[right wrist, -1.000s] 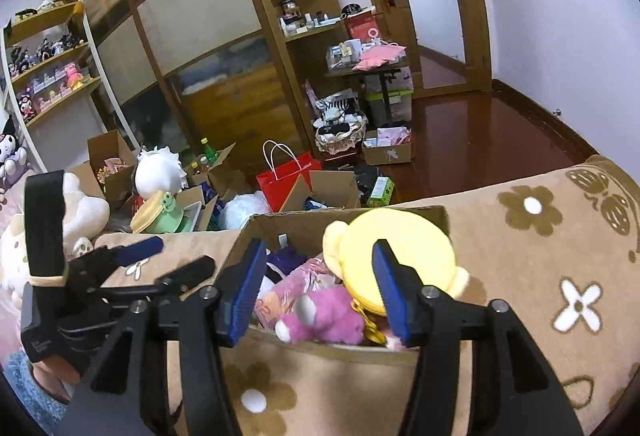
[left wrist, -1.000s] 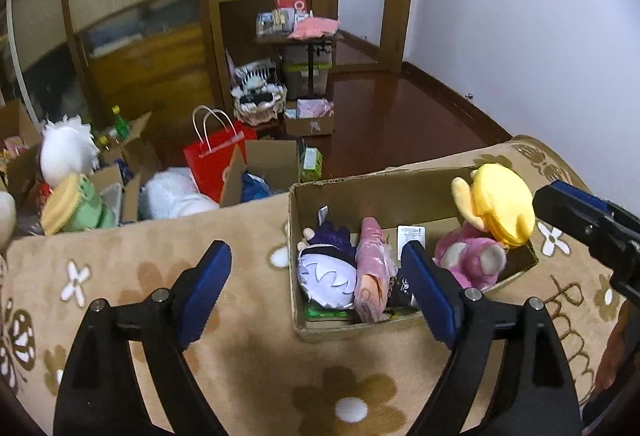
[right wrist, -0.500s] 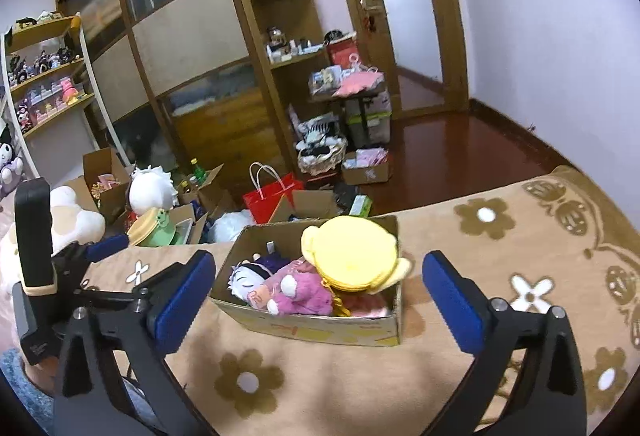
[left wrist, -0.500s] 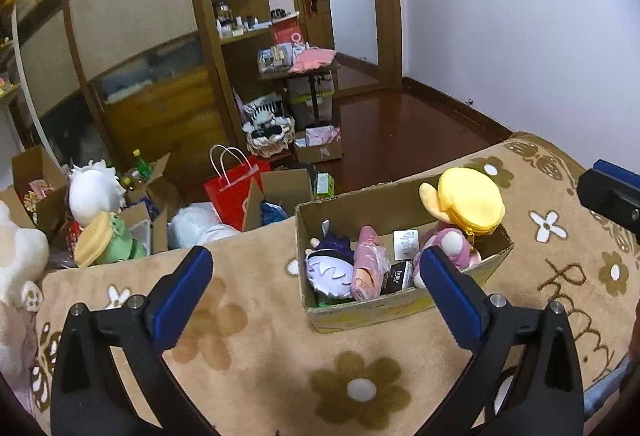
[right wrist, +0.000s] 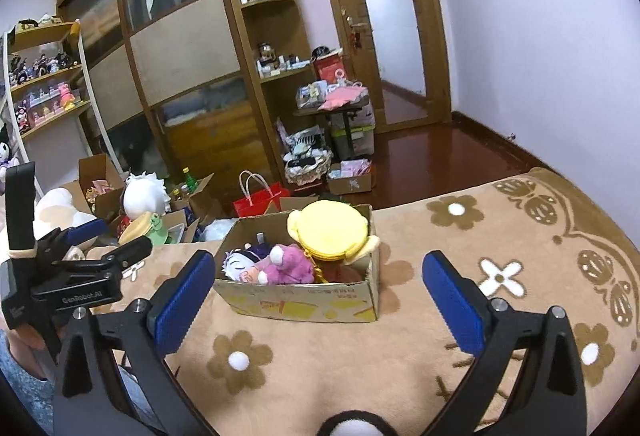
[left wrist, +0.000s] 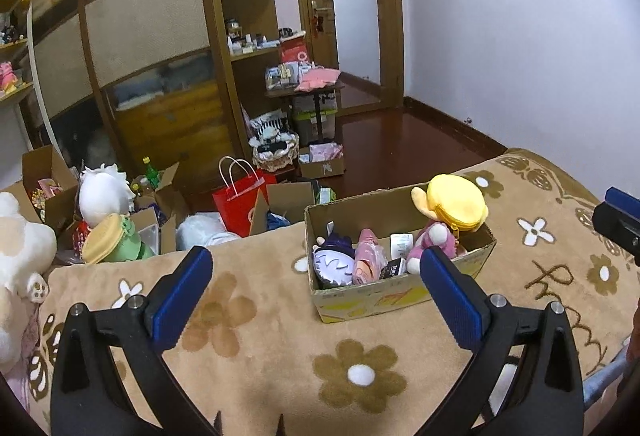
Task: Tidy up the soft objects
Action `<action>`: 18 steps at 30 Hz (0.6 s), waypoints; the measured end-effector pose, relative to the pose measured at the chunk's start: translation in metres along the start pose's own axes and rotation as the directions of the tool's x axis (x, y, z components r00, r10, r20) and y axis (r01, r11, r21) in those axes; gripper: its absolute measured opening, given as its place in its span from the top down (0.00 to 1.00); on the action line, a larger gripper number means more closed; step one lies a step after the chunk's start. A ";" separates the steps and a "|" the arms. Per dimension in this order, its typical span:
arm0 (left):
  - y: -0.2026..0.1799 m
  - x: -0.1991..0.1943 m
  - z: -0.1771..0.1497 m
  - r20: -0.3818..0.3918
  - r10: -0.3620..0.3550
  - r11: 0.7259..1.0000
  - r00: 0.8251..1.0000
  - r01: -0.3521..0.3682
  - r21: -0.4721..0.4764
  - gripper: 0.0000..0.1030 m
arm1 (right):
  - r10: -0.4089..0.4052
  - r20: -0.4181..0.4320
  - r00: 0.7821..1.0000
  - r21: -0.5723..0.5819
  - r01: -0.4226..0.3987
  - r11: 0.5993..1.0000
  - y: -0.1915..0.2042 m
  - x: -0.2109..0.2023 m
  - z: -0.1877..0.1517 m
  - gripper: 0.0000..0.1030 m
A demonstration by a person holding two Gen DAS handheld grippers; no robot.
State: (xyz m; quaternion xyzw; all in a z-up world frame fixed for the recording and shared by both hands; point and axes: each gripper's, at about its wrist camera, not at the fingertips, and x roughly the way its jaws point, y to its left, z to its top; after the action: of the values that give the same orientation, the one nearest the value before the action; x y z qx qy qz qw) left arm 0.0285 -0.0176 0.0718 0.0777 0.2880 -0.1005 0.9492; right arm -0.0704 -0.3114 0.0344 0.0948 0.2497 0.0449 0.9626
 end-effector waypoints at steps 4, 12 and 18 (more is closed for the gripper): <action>0.001 -0.012 -0.009 0.028 -0.011 1.000 1.000 0.011 0.002 0.01 | -0.007 0.030 1.000 0.011 0.006 1.000 -0.002 -0.012 -0.007 0.00; 0.003 -0.022 -0.026 0.078 -0.009 1.000 0.997 0.010 -0.014 0.01 | -0.051 0.075 0.996 0.041 0.048 0.998 -0.012 -0.019 -0.024 0.00; 0.003 -0.015 -0.034 0.074 -0.002 1.000 0.997 0.003 -0.020 0.01 | -0.088 0.080 0.993 0.022 0.087 0.996 -0.013 -0.017 -0.033 0.00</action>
State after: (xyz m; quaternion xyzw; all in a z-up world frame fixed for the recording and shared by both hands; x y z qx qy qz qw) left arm -0.0009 -0.0052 0.0530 0.0639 0.2537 -0.1016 0.9598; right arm -0.1005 -0.3212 0.0116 0.0943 0.2148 -0.0035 0.9721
